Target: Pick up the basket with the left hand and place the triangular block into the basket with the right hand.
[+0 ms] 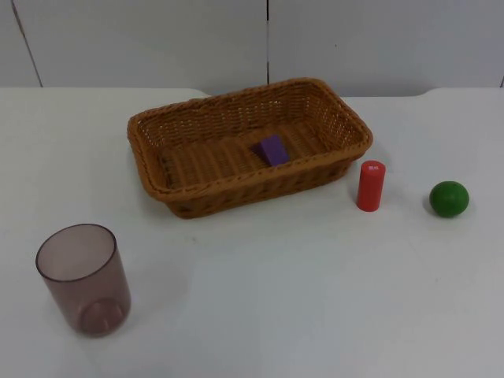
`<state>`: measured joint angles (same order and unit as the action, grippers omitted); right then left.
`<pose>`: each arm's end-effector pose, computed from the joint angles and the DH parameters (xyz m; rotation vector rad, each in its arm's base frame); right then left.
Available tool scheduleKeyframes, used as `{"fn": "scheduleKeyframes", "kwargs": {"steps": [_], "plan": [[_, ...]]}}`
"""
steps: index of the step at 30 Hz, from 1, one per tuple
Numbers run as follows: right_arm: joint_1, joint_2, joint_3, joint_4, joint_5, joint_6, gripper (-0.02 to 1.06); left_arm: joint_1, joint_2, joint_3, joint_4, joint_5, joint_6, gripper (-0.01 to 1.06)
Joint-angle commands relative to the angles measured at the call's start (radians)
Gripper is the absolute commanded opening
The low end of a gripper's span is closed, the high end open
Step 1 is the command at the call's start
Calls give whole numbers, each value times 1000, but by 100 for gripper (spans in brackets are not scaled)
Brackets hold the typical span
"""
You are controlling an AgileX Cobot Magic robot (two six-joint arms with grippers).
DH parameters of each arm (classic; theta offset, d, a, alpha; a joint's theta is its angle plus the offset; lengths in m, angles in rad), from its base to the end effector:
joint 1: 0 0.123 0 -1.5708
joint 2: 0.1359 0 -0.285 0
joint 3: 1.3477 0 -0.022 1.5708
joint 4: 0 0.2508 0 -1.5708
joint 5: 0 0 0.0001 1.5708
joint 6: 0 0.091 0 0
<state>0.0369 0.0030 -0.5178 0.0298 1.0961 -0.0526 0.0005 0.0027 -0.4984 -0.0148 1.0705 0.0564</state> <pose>-0.0080 0.0021 0.2794 -0.0946 2.0625 0.0261 -0.0046 -0.0012 0.2761 0.0583 2.0575 0.0175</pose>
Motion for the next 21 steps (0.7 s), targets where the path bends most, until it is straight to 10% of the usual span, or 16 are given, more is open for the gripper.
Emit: {"fn": "scheduleKeyframes", "kwargs": {"steps": [1, 21], "plan": [[-1, -3, 3, -10, -17, 10, 105, -10, -3, 3, 4, 4, -9, 105], [-1, -3, 3, -6, -17, 10, 105, -10, -3, 3, 45, 4, -63, 105]]}}
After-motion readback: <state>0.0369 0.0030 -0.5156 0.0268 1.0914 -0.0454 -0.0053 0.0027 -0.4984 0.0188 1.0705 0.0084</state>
